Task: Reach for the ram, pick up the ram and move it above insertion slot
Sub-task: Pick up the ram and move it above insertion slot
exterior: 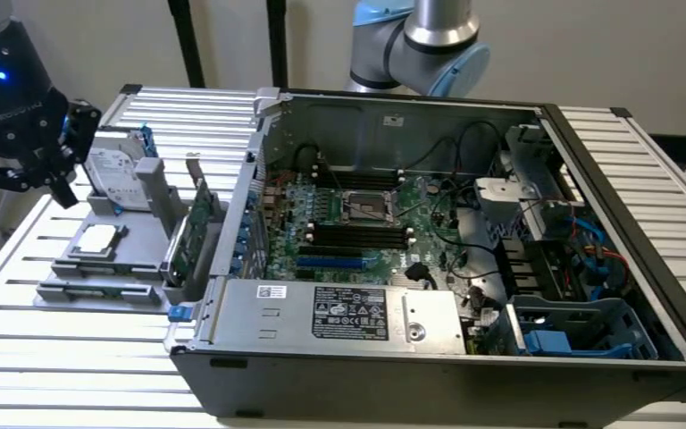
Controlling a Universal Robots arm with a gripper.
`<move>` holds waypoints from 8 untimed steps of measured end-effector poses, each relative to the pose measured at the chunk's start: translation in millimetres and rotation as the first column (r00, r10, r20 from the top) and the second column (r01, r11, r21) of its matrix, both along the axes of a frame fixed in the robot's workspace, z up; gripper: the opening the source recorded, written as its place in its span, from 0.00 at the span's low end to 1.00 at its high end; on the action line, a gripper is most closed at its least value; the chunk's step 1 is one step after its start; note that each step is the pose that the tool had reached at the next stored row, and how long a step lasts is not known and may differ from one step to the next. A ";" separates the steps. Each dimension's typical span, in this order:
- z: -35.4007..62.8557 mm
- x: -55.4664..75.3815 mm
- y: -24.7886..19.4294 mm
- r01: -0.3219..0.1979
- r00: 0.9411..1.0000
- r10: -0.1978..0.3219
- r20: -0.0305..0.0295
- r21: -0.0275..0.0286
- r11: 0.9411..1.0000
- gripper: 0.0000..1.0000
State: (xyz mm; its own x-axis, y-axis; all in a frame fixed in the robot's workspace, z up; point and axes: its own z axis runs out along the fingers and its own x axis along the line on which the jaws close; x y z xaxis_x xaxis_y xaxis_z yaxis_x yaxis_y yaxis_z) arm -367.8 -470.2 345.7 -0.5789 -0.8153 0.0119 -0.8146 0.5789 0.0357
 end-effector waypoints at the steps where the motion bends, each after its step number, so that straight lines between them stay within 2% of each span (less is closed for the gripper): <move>1: -0.5 0.0 0.0 -0.018 1.000 0.018 0.000 0.000 1.000 0.11; 5: -2.6 0.0 0.0 -0.090 0.996 0.090 0.000 -0.001 0.996 0.11; 8: -4.2 0.0 0.0 -0.144 0.990 0.144 0.000 -0.002 0.990 0.11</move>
